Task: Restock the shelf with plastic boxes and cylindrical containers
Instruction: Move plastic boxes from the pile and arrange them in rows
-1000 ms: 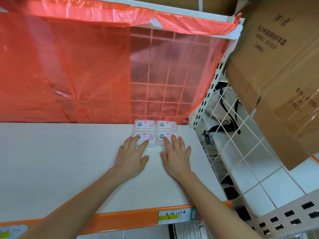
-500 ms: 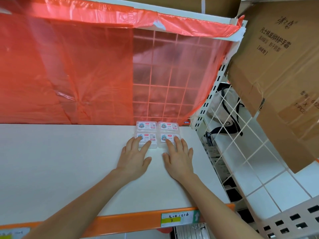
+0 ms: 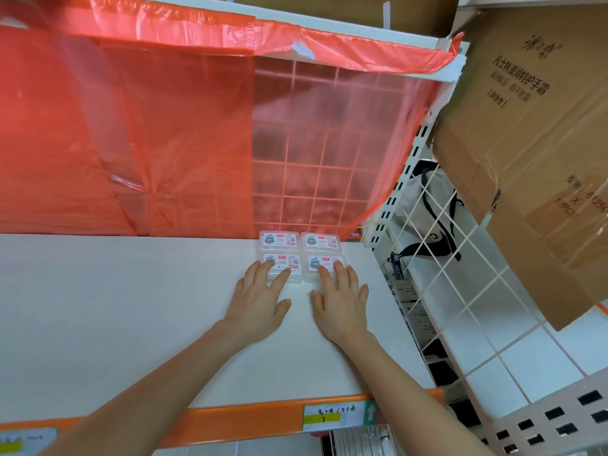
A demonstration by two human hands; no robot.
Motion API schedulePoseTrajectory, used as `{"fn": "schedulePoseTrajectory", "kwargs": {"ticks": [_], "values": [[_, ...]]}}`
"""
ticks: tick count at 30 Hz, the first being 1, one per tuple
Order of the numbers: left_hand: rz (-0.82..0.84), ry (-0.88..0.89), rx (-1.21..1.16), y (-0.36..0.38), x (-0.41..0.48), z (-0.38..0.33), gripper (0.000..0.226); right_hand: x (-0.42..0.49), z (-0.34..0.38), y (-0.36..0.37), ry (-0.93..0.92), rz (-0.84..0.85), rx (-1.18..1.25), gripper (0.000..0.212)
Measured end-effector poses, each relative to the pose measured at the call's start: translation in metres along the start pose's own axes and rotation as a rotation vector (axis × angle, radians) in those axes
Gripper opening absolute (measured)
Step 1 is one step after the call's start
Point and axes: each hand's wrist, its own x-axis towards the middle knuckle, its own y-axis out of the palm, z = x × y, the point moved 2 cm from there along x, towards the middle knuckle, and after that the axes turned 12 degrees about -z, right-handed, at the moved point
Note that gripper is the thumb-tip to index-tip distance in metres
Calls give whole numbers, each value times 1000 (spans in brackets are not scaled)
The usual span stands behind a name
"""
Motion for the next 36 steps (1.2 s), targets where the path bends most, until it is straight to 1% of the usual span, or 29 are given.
{"fn": "schedulePoseTrajectory", "kwargs": {"ticks": [6,10,14,18,28,32,36], "values": [[0,-1,-4,-2,1,1,60,0,0,0,-2,16,8,53],[-35,-14,-23,-9,2,6,59,1,2,-2,-10,15,14,53],[-58,-64,0,-21,-5,23,57,1,6,-5,-29,19,-10,53],[-68,-147,54,-35,-17,47,54,6,29,-10,-113,6,-9,52],[-73,-395,198,-84,-85,130,51,-1,165,10,-475,128,67,49],[-101,-499,242,-110,-129,176,52,-18,233,19,-603,156,92,49],[-121,-596,292,-134,-178,221,52,-43,300,27,-693,191,119,49]]}}
